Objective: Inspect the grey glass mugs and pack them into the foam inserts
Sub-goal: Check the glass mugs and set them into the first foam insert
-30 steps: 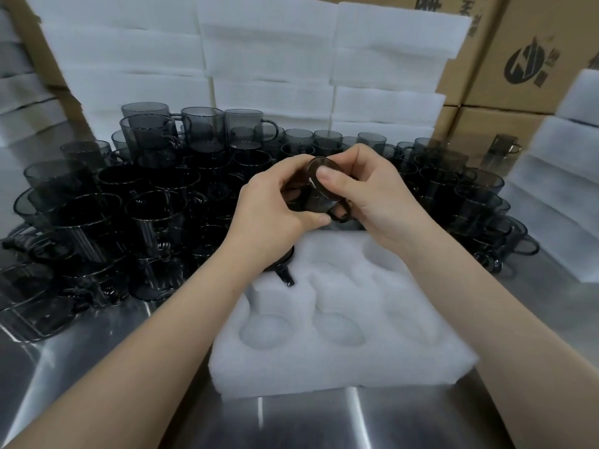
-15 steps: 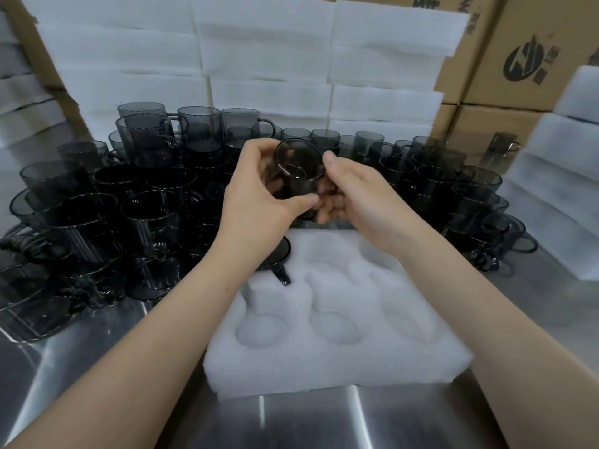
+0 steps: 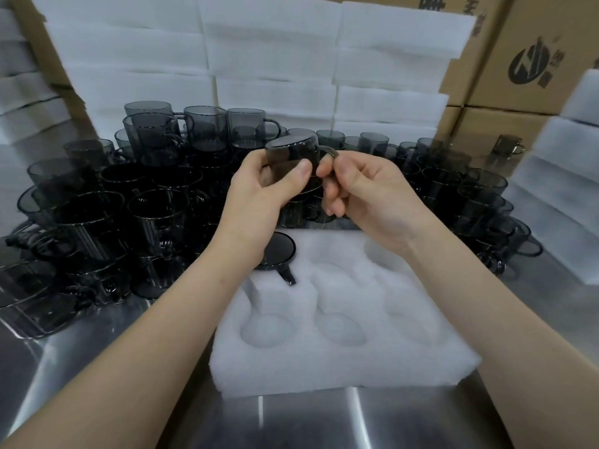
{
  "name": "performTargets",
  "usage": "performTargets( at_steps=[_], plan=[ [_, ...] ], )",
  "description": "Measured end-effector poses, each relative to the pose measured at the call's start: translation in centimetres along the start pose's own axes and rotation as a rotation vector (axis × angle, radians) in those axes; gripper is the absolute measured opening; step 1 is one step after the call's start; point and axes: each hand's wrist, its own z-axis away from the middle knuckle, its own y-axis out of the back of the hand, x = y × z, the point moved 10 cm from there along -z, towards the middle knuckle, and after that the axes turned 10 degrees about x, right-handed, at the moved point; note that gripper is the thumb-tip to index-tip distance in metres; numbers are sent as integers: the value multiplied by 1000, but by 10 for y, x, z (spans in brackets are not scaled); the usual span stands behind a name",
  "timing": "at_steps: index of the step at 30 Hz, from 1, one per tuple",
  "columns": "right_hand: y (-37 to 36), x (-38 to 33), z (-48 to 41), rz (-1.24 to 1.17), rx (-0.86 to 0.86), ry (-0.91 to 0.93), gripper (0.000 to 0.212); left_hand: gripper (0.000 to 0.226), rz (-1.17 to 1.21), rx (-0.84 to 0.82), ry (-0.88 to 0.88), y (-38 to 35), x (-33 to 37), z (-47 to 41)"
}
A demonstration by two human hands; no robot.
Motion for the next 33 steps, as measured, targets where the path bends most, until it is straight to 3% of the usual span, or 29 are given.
performTargets(
  at_steps=[7, 12, 17, 22, 25, 29, 33],
  plan=[
    [1, -12, 0, 132, 63, 113, 29, 23, 53, -85, 113, -9, -7, 0],
    [11, -5, -3, 110, 157, -8, 45, 34, -9, -73, -1, -9, 0, 2],
    [21, 1, -2, 248, 211, -61, 63, 41, -155, -92, -110, -13, 8, 6],
    [25, 3, -3, 35, 275, -51, 47, 48, -105, -26, -102, -8, 11, 5],
    [33, 2, -4, 159, 329, -13, 21, 50, -28, -59, -94, -11, 13, 8],
    [7, 25, -2, 42, 109, -235, 43, 30, -115, -165, -191, -23, 20, 12],
    [3, 19, 0, -35, 92, -193, 36, 44, -330, -90, -280, -19, 25, 14]
  ],
)
